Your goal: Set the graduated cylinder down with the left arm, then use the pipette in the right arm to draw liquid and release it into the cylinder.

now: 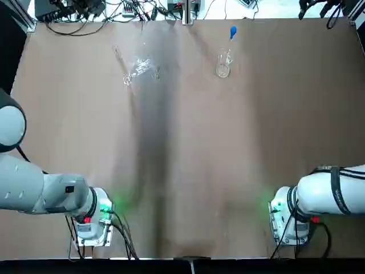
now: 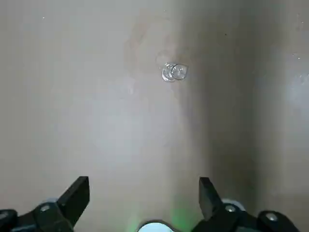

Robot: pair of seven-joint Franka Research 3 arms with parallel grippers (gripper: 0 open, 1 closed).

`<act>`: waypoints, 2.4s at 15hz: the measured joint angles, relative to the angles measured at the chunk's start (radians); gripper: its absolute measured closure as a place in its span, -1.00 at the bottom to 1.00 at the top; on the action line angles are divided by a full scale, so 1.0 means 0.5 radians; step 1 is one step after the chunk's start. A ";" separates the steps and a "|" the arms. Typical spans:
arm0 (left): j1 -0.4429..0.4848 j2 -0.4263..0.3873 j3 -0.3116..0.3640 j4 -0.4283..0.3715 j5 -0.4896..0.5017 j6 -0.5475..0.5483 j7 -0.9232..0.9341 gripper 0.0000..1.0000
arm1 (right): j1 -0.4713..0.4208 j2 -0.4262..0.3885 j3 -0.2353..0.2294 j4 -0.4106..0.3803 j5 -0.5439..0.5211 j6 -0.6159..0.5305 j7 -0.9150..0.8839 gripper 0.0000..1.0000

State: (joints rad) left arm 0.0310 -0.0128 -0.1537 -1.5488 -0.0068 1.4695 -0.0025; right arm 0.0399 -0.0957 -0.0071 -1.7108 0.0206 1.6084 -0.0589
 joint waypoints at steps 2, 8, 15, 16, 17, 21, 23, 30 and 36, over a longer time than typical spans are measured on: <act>0.000 -0.002 0.000 0.000 0.000 0.000 0.000 -1.00 | 0.011 0.000 0.000 -0.001 0.000 -0.025 0.001 -0.99; 0.008 0.004 0.002 0.000 0.000 0.000 -0.010 -1.00 | 0.018 0.023 -0.003 -0.002 0.023 0.049 0.004 -1.00; 0.355 0.059 0.008 -0.001 0.003 0.003 0.762 -1.00 | 0.281 0.447 0.009 0.197 0.134 0.235 0.666 -1.00; 0.414 0.079 0.008 -0.001 -0.011 0.005 0.918 -1.00 | 0.313 0.537 0.011 0.277 0.147 0.236 0.762 -1.00; 0.471 0.106 0.009 -0.002 -0.033 0.019 1.062 -1.00 | 0.339 0.619 0.011 0.349 0.166 0.236 0.831 -1.00; 0.758 0.291 0.012 -0.010 -0.187 0.156 1.777 -1.00 | 0.375 0.936 0.010 0.578 0.415 0.377 1.104 -0.97; 0.847 0.399 0.013 -0.014 -0.276 0.209 1.948 -1.00 | 0.383 1.032 0.010 0.599 0.481 0.515 1.194 -0.96; 1.081 0.851 0.013 -0.009 -0.760 0.374 2.638 -1.00 | 0.441 1.297 0.012 0.630 0.513 0.903 1.398 -0.90; 1.223 1.314 0.008 -0.003 -1.325 0.471 3.431 -1.00 | 0.443 1.386 0.021 0.667 0.518 1.045 1.424 -0.84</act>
State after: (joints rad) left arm 0.6427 0.6443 -0.1495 -1.5503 -0.6691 1.7051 1.7128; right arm 0.2613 0.5971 0.0033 -1.3771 0.2795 2.1308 0.6529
